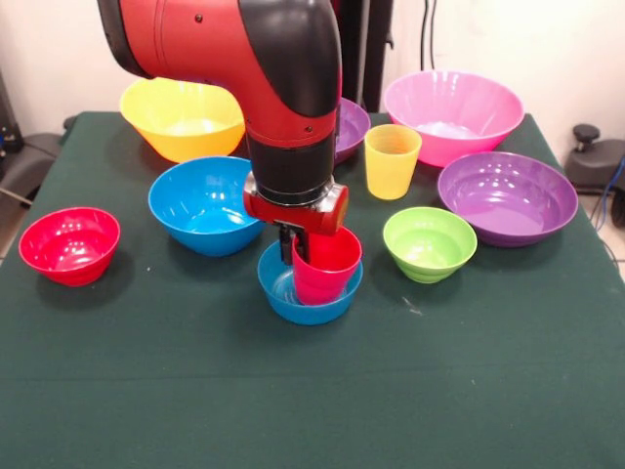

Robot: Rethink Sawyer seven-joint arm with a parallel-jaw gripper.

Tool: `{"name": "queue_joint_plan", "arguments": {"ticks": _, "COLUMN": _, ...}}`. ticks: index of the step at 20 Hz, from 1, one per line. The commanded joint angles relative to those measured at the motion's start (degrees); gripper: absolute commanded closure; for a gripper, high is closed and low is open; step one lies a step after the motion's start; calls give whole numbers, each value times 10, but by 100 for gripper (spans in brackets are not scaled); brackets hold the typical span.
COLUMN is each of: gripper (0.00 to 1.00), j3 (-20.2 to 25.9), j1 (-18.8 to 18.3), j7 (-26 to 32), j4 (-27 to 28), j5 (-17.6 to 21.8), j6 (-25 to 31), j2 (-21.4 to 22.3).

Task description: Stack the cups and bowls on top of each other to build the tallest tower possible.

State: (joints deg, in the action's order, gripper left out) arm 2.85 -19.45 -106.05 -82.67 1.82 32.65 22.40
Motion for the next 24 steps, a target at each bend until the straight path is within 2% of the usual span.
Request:
{"name": "queue_joint_plan", "arguments": {"ticks": 1, "gripper": 100, "j3": 64, "j1": 11, "j7": 14, "j4": -7, "j5": 14, "j6": 53, "j2": -17}}
{"name": "queue_joint_plan", "arguments": {"ticks": 13, "gripper": 100, "j3": 34, "j1": 28, "j7": 0, "j4": 7, "j5": 25, "j6": 88, "j2": -20}}
{"name": "queue_joint_plan", "arguments": {"ticks": 24, "gripper": 100, "j3": 9, "j1": 35, "j7": 1, "j4": 7, "j5": 40, "j6": 87, "j2": -17}}
